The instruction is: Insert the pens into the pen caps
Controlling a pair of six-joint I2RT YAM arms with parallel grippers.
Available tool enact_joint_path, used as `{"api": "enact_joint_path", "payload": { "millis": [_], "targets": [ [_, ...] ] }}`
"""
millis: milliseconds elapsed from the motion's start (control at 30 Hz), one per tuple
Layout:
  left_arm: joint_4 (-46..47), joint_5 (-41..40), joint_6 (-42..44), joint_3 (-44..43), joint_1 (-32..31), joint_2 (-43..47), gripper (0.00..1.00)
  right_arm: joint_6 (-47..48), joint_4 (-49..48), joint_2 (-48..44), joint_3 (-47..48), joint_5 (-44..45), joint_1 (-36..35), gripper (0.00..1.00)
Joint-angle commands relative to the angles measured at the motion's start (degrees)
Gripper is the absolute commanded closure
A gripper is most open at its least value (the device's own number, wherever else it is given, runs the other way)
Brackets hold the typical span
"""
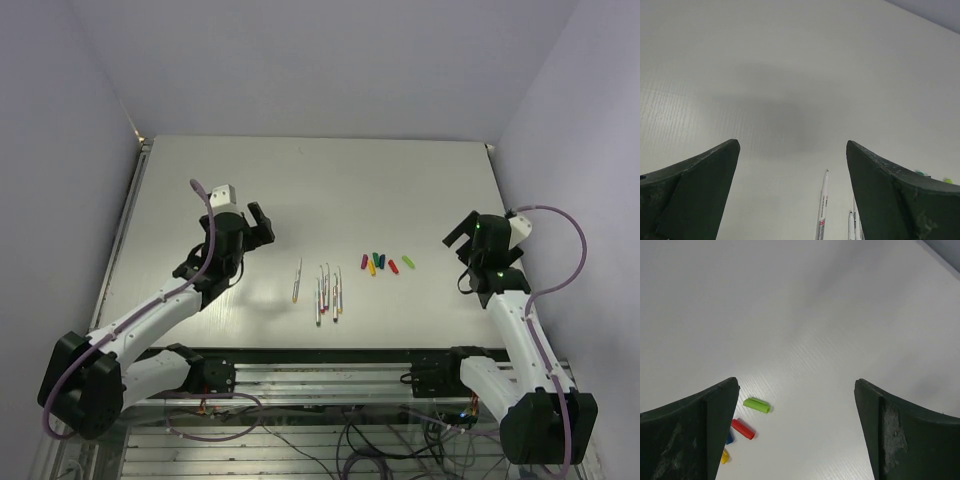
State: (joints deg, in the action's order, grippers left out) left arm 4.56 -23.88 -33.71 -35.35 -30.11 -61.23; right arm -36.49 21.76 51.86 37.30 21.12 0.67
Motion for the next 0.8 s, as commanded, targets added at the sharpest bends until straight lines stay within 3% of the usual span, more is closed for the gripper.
{"api": "enact_joint_path", "payload": {
  "millis": [0,400,567,667,767],
  "targets": [
    [2.70,1.37,-0.34,-2.75,0.40,-0.87,0.01,1.03,-0.85,-1.77,0.34,0.51,-0.32,0.00],
    [0.36,1.82,3.24,-6.08,0.40,-3.86,0.01,1.80,1.81,-2.62,2.08,1.49,-0.23,0.00],
    [-6.29,-0.11,3.49,-11.84,0.40,-7.44,0.01,7.05,-2.80,-2.52,0.04,-4.14,-0.29,0.00],
    [-9.94,2.63,4.05,-14.57,0.32,-9.82,0.01,5.23,-3.08,-1.44,0.39,-3.74,-0.23,0.00],
    [-7.24,8.95,5.21,-13.27,0.31,-10.18,0.01,7.40,-3.82,0.14,0.84,-5.76,-0.23,0.00]
  ]
}}
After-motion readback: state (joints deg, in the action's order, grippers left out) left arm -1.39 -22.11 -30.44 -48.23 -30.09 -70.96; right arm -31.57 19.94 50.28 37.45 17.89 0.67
